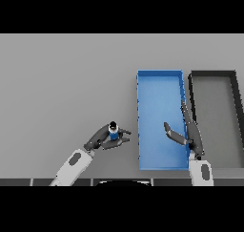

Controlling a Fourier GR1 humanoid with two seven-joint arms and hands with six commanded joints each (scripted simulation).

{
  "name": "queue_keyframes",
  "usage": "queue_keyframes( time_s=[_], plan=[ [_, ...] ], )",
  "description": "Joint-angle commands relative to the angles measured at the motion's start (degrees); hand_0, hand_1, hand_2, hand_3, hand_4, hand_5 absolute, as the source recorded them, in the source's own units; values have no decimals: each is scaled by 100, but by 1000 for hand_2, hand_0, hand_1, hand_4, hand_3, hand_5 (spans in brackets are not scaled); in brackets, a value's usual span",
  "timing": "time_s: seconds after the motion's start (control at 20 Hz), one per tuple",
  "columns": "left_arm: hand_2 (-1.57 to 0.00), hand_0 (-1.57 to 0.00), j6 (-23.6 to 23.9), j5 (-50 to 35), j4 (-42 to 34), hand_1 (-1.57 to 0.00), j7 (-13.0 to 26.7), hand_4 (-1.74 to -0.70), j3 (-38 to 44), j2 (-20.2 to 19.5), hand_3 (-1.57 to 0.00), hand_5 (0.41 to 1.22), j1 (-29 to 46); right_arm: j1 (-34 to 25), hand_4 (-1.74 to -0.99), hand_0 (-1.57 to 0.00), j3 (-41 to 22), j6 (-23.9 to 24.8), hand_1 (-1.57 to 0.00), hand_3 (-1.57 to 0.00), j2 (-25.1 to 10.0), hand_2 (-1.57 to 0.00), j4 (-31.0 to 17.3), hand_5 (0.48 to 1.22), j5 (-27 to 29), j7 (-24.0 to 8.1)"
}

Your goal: Pick up the blue pipe and place it into the blue bin.

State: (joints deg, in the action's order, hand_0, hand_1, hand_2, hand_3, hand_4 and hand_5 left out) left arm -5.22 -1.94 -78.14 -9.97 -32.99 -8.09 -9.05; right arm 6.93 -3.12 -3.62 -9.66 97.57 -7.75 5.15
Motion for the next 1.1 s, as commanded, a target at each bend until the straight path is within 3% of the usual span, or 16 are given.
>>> queue_keyframes(
  time_s=[0.0, 0.25, 0.6, 0.85, 1.0, 1.05],
  plan=[
    [-1453, -1408, 29, 34, -22, -1434, -52, -1492, 22, 23, -1448, 1169, 7, -8, -1220, 1, -38, -6, 1, 1, 40, 1, 27, 635, 0, 43],
    [-1532, -1518, 17, -16, -603, -1526, -201, -1469, 169, 109, -1531, 1204, -52, 71, -1226, 1, -5, 9, 1, 1, 30, 1, 23, 636, 2, 132],
    [-1563, -1560, -301, -82, -1287, -1562, 398, -1466, 171, 273, -1563, 1217, -449, -53, -1170, 1, -42, 100, 1, 1, -8, 1, 8, 644, -193, -1],
    [-1568, -1567, -344, 94, -1383, -1568, 800, -1466, 152, 405, -1568, 1220, -420, 65, -1145, 1, 26, 81, 1, 1, -120, 1, 87, 643, -177, 171],
    [-1570, -1569, -486, 98, -1365, -1569, 742, -1466, 251, 412, -1570, 1220, -450, 192, -1138, 1, -20, 192, 1, 1, -122, 1, 326, 643, -321, 110],
    [-1570, -1569, -512, 150, -1350, -1570, 715, -1466, 230, 428, -1570, 1220, -401, 240, -1166, 1, -42, 239, 1, 1, -117, 1, 415, 643, -387, 66]
  ],
)
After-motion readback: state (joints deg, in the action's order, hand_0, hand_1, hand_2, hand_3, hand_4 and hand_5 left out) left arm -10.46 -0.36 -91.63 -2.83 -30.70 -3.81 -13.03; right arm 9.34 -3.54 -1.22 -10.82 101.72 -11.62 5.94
